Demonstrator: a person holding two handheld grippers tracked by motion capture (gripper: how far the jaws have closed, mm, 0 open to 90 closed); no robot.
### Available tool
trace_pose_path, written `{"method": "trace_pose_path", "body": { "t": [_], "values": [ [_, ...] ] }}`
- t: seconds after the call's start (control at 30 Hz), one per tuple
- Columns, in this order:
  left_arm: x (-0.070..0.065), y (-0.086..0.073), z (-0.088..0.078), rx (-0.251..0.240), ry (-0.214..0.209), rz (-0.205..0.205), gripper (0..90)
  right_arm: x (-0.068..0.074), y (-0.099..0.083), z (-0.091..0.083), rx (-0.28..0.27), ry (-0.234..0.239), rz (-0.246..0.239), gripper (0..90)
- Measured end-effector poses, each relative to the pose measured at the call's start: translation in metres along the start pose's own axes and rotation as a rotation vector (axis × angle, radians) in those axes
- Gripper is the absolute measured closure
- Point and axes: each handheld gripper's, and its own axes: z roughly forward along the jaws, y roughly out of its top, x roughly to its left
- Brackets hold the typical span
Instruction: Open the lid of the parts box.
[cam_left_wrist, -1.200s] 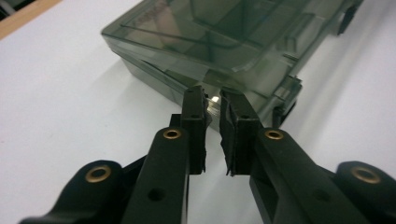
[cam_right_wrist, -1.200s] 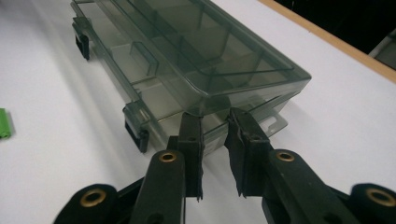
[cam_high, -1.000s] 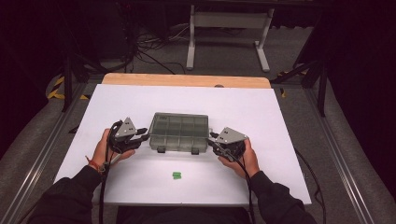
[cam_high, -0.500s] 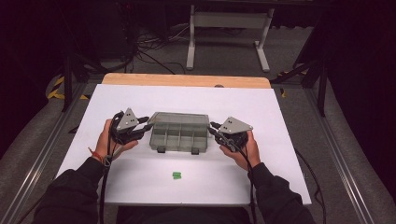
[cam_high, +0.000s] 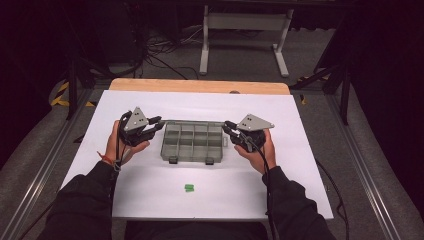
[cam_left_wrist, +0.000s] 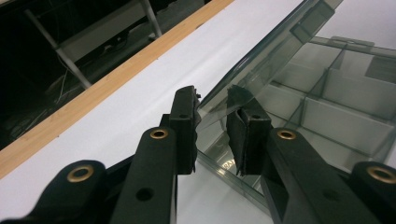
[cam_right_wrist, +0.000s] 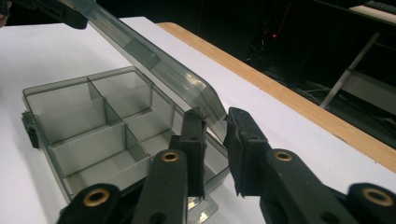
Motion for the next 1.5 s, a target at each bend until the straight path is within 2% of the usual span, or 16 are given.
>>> {"method": "trace_pose_path", "body": {
  "t": [0.3,0.4,0.57,0.67,0.87,0.93,1.0,1.03,1.1,1.3,1.4,1.5],
  "values": [
    [0.005,0.001,0.006,-0.02,0.007,-0.032,74.6,-0.008,0.003,0.008,-0.021,-0.003,0.051,75.3],
    [0.006,-0.001,0.012,-0.025,0.008,-0.06,73.4,-0.009,0.001,0.013,-0.034,0.003,0.086,75.2],
    [0.008,-0.004,0.019,-0.013,0.02,-0.076,73.0,-0.013,-0.004,0.021,-0.039,-0.011,0.122,75.7],
    [0.01,-0.007,0.026,-0.008,0.025,-0.1,71.6,-0.014,-0.007,0.026,-0.037,-0.011,0.142,75.0],
    [0.013,-0.011,0.035,0.007,0.035,-0.125,71.3,-0.016,-0.011,0.035,-0.027,-0.041,0.156,76.5],
    [0.014,-0.012,0.039,0.002,0.027,-0.141,71.9,-0.017,-0.012,0.038,-0.024,-0.051,0.159,77.3],
    [0.014,-0.012,0.041,0.01,0.03,-0.133,72.4,-0.018,-0.013,0.04,-0.022,-0.06,0.168,78.2],
    [0.014,-0.012,0.043,0.008,0.026,-0.147,72.5,-0.018,-0.014,0.041,-0.022,-0.063,0.172,78.5],
    [0.015,-0.012,0.043,0.012,0.03,-0.139,72.4,-0.019,-0.015,0.044,-0.023,-0.066,0.178,78.9],
    [0.017,-0.015,0.049,0.022,0.038,-0.153,73.6,-0.02,-0.017,0.049,-0.025,-0.085,0.193,79.5],
    [0.017,-0.015,0.051,0.033,0.039,-0.146,73.9,-0.021,-0.02,0.054,-0.009,-0.092,0.204,79.7],
    [0.017,-0.016,0.053,0.039,0.043,-0.156,74.4,-0.021,-0.023,0.057,-0.001,-0.097,0.213,79.9]
  ]
}}
